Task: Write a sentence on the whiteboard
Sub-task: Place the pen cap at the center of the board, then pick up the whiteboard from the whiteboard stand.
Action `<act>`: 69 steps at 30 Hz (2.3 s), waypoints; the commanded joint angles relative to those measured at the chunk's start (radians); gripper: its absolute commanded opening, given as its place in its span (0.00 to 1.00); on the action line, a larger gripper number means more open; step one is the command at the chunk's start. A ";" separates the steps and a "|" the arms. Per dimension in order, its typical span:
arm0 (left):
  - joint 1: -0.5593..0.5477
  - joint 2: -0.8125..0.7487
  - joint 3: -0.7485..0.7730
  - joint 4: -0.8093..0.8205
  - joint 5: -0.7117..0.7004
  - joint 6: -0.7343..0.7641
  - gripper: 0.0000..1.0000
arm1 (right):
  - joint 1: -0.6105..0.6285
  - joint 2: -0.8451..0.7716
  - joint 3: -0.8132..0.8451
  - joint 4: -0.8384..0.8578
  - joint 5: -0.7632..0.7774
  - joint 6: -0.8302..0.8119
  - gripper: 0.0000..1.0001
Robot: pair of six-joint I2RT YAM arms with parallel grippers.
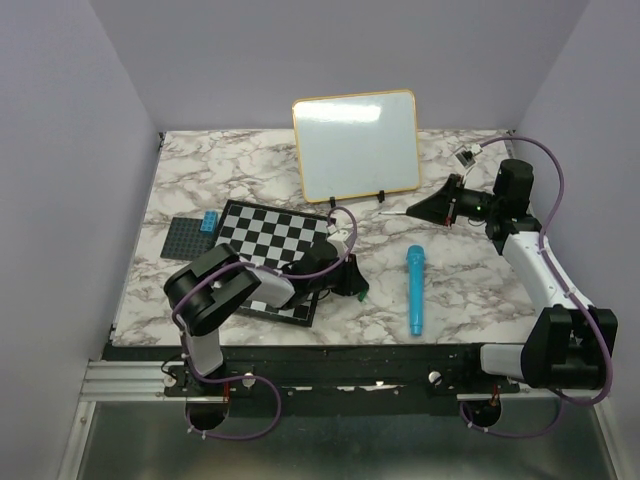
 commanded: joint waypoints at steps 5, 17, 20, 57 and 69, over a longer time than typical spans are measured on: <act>-0.016 -0.126 -0.021 -0.055 -0.158 0.069 0.49 | -0.007 0.010 0.004 -0.051 0.014 -0.045 0.01; 0.088 -0.646 -0.089 -0.318 -0.280 0.209 0.99 | -0.018 -0.031 0.029 -0.155 -0.035 -0.217 0.01; 0.247 -0.753 -0.095 -0.360 -0.159 0.183 0.99 | -0.021 -0.052 0.029 -0.169 -0.025 -0.243 0.01; 0.610 -0.767 0.180 -0.734 -0.056 0.437 0.99 | -0.079 -0.197 -0.063 -0.170 -0.056 -0.410 0.01; 0.610 -0.800 0.126 -0.734 -0.116 0.463 0.99 | -0.181 -0.155 -0.072 -0.161 -0.170 -0.424 0.01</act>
